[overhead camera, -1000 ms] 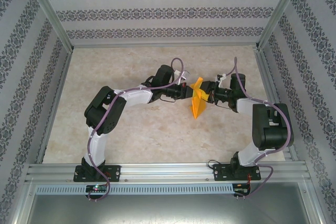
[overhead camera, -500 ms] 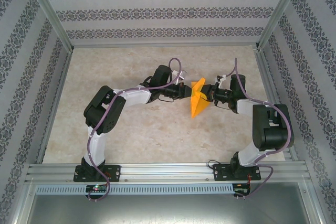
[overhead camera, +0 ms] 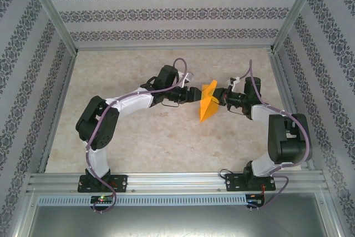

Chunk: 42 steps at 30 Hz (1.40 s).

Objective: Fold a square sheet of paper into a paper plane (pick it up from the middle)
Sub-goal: Turn over the paper at the center of the table.

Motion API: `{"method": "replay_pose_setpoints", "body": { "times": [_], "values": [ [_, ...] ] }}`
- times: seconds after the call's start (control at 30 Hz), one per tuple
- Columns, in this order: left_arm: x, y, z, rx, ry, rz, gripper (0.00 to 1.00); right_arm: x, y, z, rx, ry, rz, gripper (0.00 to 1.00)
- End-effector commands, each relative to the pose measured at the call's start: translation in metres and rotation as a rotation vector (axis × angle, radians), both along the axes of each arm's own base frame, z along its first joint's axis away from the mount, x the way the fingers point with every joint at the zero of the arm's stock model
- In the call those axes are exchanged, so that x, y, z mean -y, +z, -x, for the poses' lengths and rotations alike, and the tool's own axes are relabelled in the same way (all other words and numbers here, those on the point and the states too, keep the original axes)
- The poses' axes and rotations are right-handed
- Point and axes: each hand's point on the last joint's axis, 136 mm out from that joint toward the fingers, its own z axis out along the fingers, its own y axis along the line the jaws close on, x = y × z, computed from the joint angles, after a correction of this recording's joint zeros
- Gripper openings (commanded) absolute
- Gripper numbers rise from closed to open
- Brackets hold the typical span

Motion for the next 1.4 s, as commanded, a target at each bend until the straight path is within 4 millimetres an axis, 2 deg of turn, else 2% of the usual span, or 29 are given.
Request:
{"method": "replay_pose_setpoints", "body": {
  "times": [0.0,0.13,0.27,0.47,0.7,0.97,1.37],
  "values": [
    [-0.014,-0.003,0.008,-0.071,0.037,-0.024,0.65,-0.006,0.022,-0.004,0.057,0.018,-0.005,0.00],
    [-0.021,0.007,0.017,-0.065,0.087,0.017,0.74,-0.008,0.028,-0.004,0.069,0.015,-0.008,0.00],
    [-0.018,0.007,0.024,-0.085,0.092,0.051,0.75,-0.012,0.033,-0.005,0.072,0.018,-0.016,0.00],
    [0.004,0.007,0.035,-0.131,0.065,0.166,0.75,-0.017,0.042,-0.005,0.084,0.019,-0.023,0.00],
    [0.016,0.016,0.034,-0.129,0.066,0.232,0.74,-0.018,0.048,-0.004,0.089,0.015,-0.027,0.00],
    [0.026,0.003,0.040,-0.171,0.039,0.240,0.66,-0.019,0.055,-0.004,0.095,0.014,-0.045,0.00],
    [0.030,0.019,0.040,-0.148,0.016,0.265,0.40,-0.017,0.051,-0.003,0.089,0.010,-0.044,0.00]
  ]
}}
